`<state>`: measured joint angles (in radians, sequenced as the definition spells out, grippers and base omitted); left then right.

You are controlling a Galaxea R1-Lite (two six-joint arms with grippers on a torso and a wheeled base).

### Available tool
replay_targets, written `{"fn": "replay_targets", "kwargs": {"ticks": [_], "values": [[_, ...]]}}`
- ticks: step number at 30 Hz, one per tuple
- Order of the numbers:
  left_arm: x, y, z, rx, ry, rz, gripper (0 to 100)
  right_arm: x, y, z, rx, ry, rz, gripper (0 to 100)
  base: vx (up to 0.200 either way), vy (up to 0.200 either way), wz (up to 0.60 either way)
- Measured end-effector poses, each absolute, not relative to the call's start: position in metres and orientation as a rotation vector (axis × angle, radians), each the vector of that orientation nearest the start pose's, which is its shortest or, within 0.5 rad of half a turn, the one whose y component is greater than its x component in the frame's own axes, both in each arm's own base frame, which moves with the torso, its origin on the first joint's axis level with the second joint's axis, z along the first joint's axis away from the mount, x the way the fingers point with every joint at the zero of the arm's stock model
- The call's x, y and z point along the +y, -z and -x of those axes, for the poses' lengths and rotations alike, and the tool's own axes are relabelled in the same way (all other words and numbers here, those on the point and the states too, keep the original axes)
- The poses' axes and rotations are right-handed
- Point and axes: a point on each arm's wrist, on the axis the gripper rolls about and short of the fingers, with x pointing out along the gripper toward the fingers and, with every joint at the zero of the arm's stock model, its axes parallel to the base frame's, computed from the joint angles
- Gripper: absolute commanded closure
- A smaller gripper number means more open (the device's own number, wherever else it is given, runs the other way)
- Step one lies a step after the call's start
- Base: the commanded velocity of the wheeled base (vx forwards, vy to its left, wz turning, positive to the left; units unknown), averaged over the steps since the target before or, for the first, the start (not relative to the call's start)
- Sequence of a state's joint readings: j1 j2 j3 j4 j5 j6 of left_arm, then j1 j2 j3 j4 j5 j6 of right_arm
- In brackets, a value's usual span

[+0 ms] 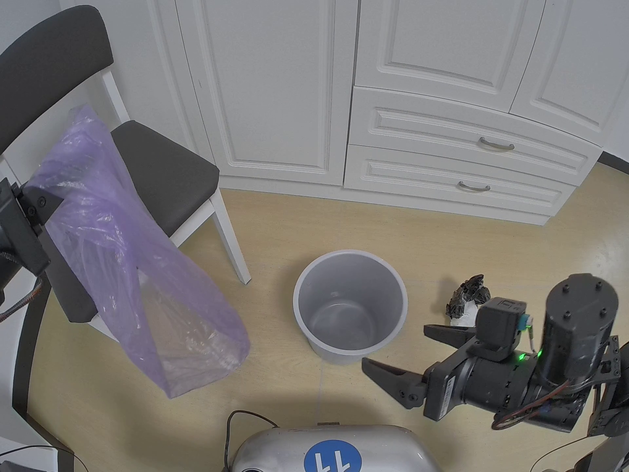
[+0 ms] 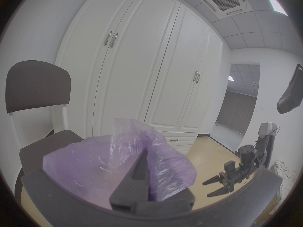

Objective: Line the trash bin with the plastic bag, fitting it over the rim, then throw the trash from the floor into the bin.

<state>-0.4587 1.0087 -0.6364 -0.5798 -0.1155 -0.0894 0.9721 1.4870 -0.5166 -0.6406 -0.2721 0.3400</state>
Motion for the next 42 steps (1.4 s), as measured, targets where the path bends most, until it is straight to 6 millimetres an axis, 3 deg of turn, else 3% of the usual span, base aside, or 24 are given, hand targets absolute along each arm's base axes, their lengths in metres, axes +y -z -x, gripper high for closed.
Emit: {"fn": "replay_targets", "kwargs": {"ticks": [13,23,32,42], "values": [[-0.065,-0.282,-0.123,-0.188,0.578,0.126,100,0.236,-0.130,-0.130,0.406,-0.782,-0.158,0,0.000,0.000,0.00],[-0.067,-0.281,-0.125,-0.196,0.576,0.124,100,0.271,-0.093,-0.109,0.438,-0.886,-0.160,0,0.000,0.000,0.00],[-0.068,-0.280,-0.126,-0.197,0.576,0.124,100,0.304,-0.063,-0.102,0.490,-0.917,-0.296,0,0.000,0.000,0.00],[-0.067,-0.280,-0.126,-0.206,0.549,0.103,100,0.353,-0.048,-0.121,0.482,-0.841,-0.504,0,0.000,0.000,0.00]]}}
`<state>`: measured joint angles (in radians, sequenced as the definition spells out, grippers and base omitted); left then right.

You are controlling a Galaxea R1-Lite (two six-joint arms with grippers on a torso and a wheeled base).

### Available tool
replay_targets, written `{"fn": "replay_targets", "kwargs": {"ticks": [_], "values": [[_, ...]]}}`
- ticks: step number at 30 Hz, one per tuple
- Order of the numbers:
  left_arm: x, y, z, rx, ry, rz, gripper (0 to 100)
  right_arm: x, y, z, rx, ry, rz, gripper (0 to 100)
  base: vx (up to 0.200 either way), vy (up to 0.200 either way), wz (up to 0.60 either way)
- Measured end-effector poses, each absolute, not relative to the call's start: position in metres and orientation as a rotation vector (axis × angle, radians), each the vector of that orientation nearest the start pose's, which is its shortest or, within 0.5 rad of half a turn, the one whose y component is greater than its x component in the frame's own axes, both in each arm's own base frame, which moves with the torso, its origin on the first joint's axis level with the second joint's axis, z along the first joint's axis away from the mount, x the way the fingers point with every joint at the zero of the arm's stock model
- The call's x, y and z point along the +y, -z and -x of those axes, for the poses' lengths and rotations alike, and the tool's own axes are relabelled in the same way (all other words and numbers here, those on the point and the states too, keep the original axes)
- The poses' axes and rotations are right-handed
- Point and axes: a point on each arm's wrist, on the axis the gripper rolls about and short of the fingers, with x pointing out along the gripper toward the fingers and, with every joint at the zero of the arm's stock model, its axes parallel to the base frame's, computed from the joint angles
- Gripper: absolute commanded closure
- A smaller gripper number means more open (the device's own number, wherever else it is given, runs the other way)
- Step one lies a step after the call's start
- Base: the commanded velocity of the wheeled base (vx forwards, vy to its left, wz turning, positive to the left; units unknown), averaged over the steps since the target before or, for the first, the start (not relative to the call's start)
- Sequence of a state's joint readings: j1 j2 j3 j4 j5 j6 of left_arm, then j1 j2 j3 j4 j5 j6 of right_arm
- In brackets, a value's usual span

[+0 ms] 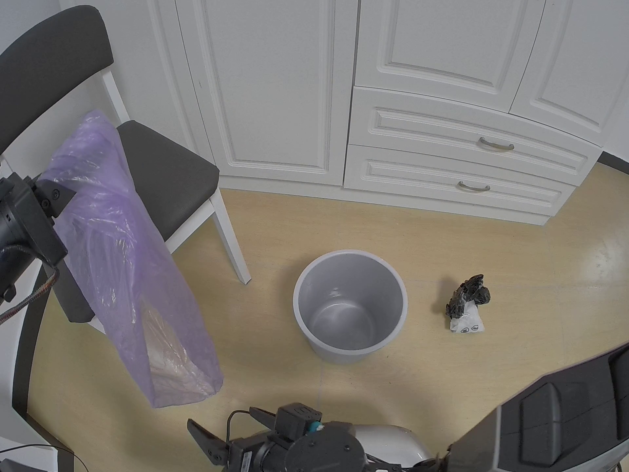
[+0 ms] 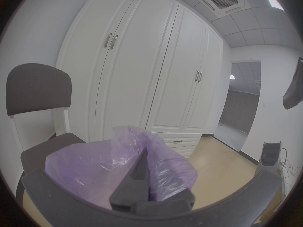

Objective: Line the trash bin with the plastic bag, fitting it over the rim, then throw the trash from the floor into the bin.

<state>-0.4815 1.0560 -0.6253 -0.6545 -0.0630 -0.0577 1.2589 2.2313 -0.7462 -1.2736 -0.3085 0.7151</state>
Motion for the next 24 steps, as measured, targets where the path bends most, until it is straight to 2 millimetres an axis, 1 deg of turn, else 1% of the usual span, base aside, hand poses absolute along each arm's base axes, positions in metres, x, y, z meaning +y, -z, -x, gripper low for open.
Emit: {"fn": "replay_targets", "kwargs": {"ticks": [4,10,14,19,24], "values": [[-0.068,-0.280,-0.125,-0.221,0.542,0.093,100,0.363,-0.043,-0.134,0.467,-0.791,-0.553,0,0.000,0.000,0.00],[-0.069,-0.281,-0.123,-0.249,0.551,0.099,100,0.371,-0.030,-0.145,0.463,-0.750,-0.577,0,0.000,0.000,0.00],[-0.069,-0.281,-0.123,-0.253,0.552,0.100,100,0.375,-0.030,-0.155,0.438,-0.713,-0.600,0,0.000,0.000,0.00],[-0.069,-0.281,-0.122,-0.256,0.555,0.101,100,0.377,-0.030,-0.174,0.403,-0.674,-0.630,0,0.000,0.000,0.00],[-0.069,-0.282,-0.121,-0.263,0.558,0.103,100,0.379,-0.029,-0.187,0.376,-0.643,-0.649,0,0.000,0.000,0.00]]}}
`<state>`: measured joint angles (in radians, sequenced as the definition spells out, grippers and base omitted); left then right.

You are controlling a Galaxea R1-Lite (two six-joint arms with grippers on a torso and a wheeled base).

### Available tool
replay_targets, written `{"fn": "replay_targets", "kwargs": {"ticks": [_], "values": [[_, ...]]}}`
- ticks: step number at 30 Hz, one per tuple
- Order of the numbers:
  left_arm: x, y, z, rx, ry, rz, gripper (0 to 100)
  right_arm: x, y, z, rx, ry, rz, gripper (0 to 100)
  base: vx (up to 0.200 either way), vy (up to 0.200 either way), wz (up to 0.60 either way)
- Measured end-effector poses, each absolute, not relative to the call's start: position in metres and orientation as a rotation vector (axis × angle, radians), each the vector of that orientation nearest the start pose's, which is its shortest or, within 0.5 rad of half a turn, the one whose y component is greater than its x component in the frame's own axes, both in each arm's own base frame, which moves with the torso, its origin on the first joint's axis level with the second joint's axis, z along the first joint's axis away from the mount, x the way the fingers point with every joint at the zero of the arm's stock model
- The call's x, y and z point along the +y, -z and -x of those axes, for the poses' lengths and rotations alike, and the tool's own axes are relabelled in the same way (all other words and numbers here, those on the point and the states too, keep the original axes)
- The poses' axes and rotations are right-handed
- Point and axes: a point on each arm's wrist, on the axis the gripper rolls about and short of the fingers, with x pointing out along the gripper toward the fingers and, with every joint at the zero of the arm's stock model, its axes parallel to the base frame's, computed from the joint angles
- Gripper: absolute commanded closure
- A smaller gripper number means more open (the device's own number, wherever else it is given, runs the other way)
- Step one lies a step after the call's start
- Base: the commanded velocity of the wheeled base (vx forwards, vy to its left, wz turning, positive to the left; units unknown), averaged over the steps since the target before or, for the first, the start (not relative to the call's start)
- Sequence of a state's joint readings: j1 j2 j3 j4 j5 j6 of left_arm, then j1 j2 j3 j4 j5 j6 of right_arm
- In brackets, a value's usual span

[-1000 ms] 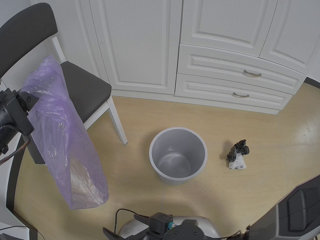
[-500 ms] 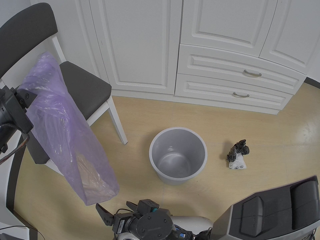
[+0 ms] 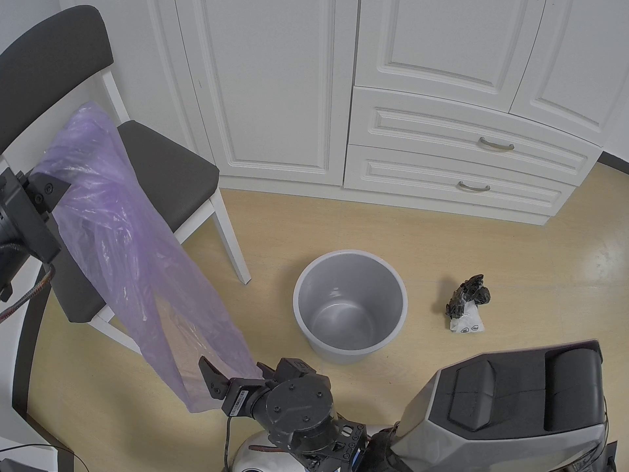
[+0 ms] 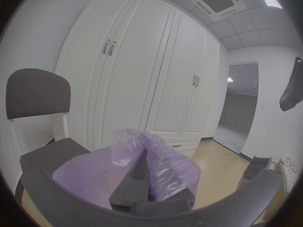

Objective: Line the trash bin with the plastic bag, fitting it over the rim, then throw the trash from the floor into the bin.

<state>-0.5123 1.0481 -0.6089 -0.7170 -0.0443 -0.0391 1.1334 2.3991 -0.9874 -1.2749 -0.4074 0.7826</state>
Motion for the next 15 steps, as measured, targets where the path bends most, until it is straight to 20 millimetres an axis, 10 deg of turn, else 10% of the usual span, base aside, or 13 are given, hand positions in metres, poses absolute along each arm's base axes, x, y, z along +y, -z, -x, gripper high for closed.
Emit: {"fn": "replay_targets", "kwargs": {"ticks": [15], "values": [[-0.068,-0.288,-0.118,-0.318,0.529,0.126,100,0.383,-0.012,-0.195,0.368,-0.592,-0.637,0,0.000,0.000,0.00]]}}
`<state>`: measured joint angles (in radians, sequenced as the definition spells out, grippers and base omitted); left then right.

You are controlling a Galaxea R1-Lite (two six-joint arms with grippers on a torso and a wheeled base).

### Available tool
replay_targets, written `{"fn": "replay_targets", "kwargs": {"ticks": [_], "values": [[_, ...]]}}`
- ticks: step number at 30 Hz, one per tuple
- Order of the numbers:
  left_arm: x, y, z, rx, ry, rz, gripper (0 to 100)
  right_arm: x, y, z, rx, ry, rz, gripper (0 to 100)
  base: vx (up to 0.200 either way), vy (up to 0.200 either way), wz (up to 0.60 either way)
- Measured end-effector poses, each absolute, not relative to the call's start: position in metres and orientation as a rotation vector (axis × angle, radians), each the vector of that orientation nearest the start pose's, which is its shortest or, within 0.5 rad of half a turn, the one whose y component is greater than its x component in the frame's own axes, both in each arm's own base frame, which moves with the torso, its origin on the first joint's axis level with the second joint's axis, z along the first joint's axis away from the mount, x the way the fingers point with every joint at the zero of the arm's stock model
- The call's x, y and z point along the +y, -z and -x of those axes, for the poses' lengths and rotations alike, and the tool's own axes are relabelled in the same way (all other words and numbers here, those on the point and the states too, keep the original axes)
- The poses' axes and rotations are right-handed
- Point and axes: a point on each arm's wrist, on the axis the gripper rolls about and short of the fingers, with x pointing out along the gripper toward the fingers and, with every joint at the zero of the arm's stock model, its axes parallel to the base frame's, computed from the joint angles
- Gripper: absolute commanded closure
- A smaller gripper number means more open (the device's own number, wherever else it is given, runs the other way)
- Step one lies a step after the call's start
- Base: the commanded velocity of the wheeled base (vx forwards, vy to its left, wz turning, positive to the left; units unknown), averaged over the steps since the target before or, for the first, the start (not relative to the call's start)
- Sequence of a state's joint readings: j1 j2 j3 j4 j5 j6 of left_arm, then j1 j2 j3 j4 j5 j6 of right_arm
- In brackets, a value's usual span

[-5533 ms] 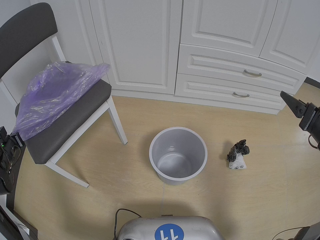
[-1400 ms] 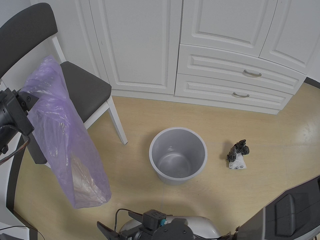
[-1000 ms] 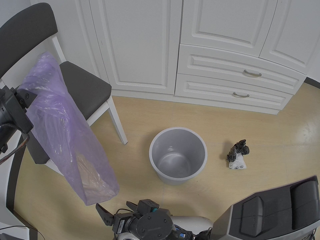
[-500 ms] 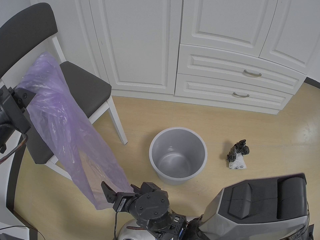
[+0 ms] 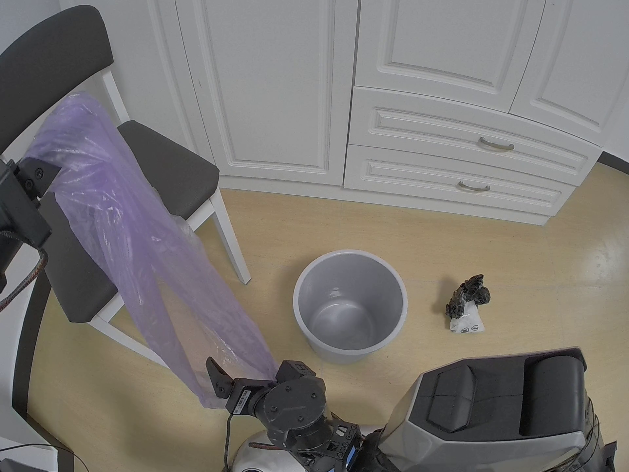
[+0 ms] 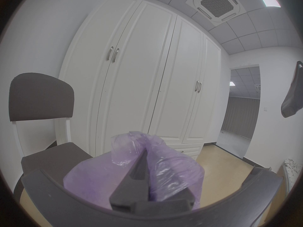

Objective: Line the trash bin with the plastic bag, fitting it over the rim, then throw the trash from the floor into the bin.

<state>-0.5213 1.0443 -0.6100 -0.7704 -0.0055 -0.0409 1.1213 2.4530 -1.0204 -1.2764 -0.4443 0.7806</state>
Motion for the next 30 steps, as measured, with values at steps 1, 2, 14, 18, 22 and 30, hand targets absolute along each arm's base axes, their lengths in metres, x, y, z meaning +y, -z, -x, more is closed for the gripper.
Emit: {"fn": "replay_targets", "kwargs": {"ticks": [1,2,14,18,22,30], "values": [[-0.068,-0.288,-0.118,-0.318,0.528,0.126,100,0.383,-0.012,-0.195,0.368,-0.590,-0.636,0,0.000,0.000,0.00],[-0.068,-0.288,-0.118,-0.318,0.524,0.127,100,0.382,-0.011,-0.195,0.369,-0.589,-0.636,0,0.000,0.000,0.00],[-0.066,-0.290,-0.119,-0.323,0.471,0.137,100,0.379,-0.011,-0.195,0.353,-0.551,-0.607,0,0.000,0.000,0.00],[-0.066,-0.291,-0.118,-0.327,0.469,0.138,100,0.377,-0.012,-0.198,0.322,-0.518,-0.567,0,0.000,0.000,0.00],[-0.065,-0.292,-0.118,-0.331,0.467,0.138,100,0.376,-0.013,-0.202,0.296,-0.492,-0.543,0,0.000,0.000,0.00],[-0.065,-0.292,-0.117,-0.334,0.467,0.139,100,0.370,-0.017,-0.218,0.241,-0.434,-0.502,0,0.000,0.000,0.00]]}}
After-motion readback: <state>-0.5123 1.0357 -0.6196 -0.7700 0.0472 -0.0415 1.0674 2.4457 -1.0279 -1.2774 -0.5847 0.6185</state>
